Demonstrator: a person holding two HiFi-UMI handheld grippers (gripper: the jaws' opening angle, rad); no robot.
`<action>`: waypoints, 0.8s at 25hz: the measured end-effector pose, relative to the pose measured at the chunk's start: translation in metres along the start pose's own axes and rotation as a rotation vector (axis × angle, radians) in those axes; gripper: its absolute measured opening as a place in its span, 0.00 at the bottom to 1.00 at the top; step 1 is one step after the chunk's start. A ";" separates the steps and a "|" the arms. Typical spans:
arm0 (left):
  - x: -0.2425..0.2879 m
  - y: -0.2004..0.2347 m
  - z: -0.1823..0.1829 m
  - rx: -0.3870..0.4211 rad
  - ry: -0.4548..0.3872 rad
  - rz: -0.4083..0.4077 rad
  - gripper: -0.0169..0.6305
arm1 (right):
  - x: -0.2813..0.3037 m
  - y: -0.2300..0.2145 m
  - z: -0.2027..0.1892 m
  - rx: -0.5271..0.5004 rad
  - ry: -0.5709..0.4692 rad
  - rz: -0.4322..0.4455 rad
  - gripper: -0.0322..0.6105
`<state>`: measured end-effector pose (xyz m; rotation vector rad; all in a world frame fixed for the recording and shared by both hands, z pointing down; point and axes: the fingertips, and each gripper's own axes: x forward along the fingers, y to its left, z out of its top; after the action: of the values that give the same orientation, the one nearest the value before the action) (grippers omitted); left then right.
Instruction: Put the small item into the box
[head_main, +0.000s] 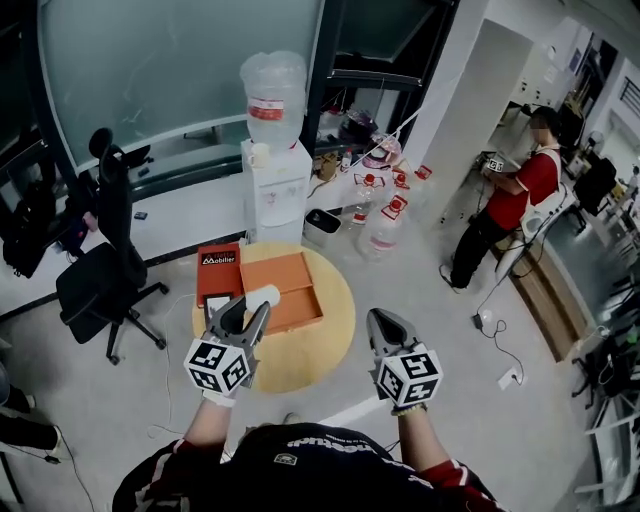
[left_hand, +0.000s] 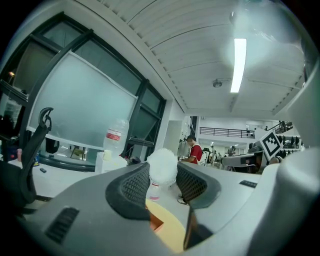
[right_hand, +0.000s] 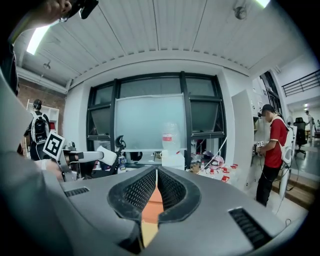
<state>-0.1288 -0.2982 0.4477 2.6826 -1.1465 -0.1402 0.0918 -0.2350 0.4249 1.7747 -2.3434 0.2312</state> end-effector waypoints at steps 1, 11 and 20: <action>0.004 0.002 0.000 0.000 0.001 -0.007 0.29 | 0.002 -0.001 0.000 -0.001 0.001 -0.007 0.10; 0.033 0.012 -0.015 -0.037 0.017 -0.055 0.29 | 0.015 -0.018 0.000 -0.004 0.019 -0.062 0.10; 0.051 0.009 -0.011 -0.010 0.021 -0.065 0.29 | 0.027 -0.034 0.008 0.016 -0.024 -0.069 0.10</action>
<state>-0.0982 -0.3394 0.4608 2.7075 -1.0507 -0.1278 0.1173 -0.2710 0.4238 1.8716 -2.2978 0.2199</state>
